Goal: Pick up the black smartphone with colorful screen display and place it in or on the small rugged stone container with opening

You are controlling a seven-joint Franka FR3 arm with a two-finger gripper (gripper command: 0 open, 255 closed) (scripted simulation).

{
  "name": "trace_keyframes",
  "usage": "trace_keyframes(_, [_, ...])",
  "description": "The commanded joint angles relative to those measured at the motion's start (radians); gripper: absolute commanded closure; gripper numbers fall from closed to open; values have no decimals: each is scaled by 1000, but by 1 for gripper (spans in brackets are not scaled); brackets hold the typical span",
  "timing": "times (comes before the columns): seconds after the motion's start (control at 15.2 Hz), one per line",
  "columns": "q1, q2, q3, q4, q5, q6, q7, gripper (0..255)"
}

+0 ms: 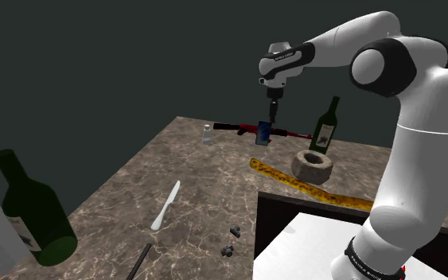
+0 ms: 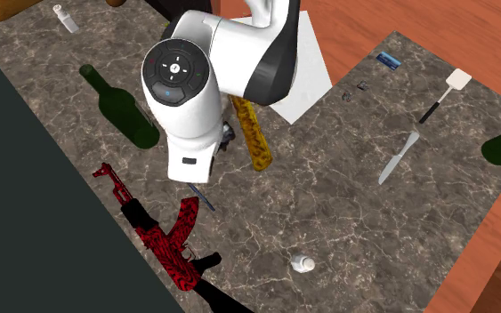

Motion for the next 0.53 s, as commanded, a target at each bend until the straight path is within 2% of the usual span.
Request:
trace_keyframes(0.0, [-17,92,3,103,22,-11,-46,0])
trace_keyframes(0.26, [-60,260,17,315,54,-50,-120,0])
trace_keyframes(0.46, [-61,264,18,280,55,-12,-121,0])
